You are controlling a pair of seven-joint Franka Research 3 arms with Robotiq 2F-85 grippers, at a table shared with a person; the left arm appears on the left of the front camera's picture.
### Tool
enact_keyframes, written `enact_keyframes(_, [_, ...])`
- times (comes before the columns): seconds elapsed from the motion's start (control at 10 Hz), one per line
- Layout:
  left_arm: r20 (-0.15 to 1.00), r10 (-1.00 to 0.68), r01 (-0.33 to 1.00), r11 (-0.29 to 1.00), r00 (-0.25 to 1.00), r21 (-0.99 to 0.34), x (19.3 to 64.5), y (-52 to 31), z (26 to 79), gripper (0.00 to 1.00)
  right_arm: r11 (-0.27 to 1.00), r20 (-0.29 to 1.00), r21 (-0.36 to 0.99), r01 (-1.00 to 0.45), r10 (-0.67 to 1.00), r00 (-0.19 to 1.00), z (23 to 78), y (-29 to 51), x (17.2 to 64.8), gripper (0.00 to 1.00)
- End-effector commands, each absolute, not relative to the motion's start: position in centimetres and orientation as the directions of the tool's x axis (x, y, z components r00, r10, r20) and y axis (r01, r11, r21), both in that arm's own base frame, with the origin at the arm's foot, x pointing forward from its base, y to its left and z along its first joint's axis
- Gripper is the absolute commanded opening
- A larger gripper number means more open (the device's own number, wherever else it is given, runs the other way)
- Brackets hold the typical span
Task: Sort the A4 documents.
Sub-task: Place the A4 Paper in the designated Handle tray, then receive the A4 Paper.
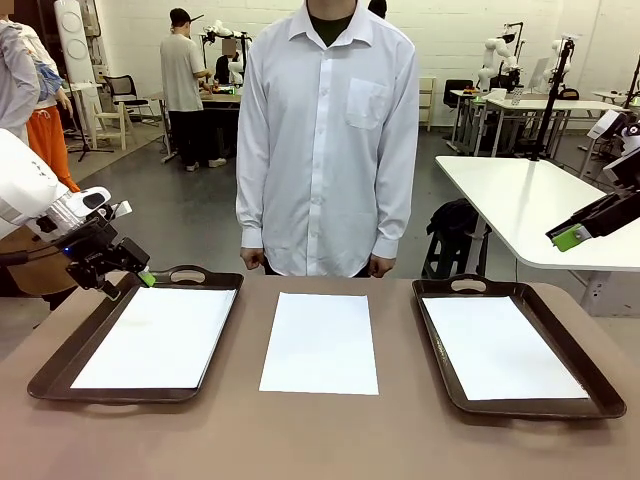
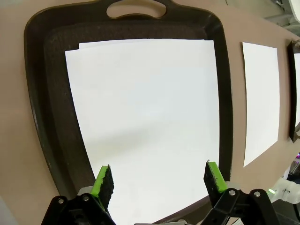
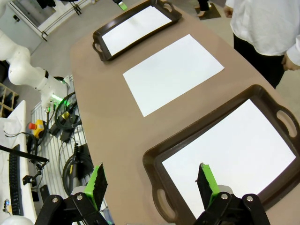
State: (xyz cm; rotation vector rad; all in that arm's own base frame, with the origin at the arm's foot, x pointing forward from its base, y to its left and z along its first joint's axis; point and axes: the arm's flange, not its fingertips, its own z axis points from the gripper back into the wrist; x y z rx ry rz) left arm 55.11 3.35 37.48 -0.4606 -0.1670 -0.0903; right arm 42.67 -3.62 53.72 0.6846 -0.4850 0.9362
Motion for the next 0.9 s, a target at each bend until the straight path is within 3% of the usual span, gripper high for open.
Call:
enact_keyframes(0.0, [0.187, -0.048, 0.125, 0.897, 0.981, -0.423, 55.06, 3.26, 37.32, 1.00, 0.405, 0.651, 0.315, -0.858, 0.565, 0.506, 53.72, -3.63, 42.57, 1.00])
enact_keyframes(0.8, [0.187, -0.048, 0.125, 0.897, 0.981, -0.423, 55.06, 3.26, 37.32, 1.00, 0.405, 0.651, 0.315, -0.858, 0.565, 0.506, 53.72, -3.63, 42.57, 1.00])
